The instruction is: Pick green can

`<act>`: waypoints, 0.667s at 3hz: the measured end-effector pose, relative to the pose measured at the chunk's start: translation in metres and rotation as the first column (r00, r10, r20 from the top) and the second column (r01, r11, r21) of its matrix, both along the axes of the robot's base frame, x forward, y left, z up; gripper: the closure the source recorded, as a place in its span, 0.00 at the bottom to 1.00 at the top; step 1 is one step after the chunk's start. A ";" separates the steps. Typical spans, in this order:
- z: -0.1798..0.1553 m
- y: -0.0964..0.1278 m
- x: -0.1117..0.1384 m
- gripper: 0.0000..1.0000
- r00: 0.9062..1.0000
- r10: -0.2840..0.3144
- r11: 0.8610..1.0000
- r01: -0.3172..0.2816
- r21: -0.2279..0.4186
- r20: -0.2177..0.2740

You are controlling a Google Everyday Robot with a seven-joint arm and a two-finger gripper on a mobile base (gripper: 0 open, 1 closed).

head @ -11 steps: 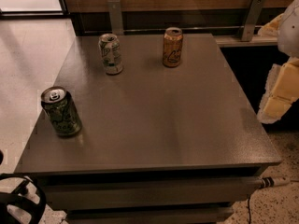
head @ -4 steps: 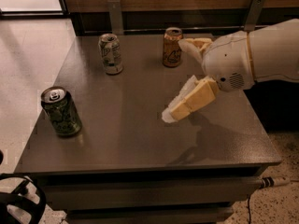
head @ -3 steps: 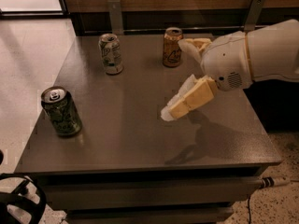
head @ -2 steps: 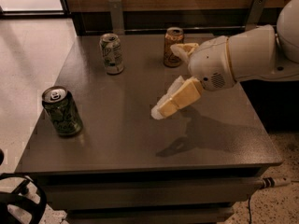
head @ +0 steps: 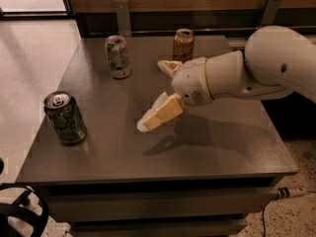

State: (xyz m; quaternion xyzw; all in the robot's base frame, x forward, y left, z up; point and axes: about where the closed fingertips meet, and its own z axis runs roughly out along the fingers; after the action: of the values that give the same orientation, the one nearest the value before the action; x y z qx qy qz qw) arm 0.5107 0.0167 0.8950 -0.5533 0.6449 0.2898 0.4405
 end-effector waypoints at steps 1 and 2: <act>-0.009 0.030 -0.004 0.00 0.999 0.049 0.995 -0.050 0.084 0.017; -0.009 0.064 -0.015 0.00 0.993 0.109 0.982 -0.114 0.152 0.037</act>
Offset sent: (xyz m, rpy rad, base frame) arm -0.0259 0.0973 -0.0105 0.2382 -0.0417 0.1775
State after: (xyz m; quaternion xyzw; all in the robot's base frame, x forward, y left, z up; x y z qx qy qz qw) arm 0.4956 0.0802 0.8856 -0.5570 0.5823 0.3550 0.4740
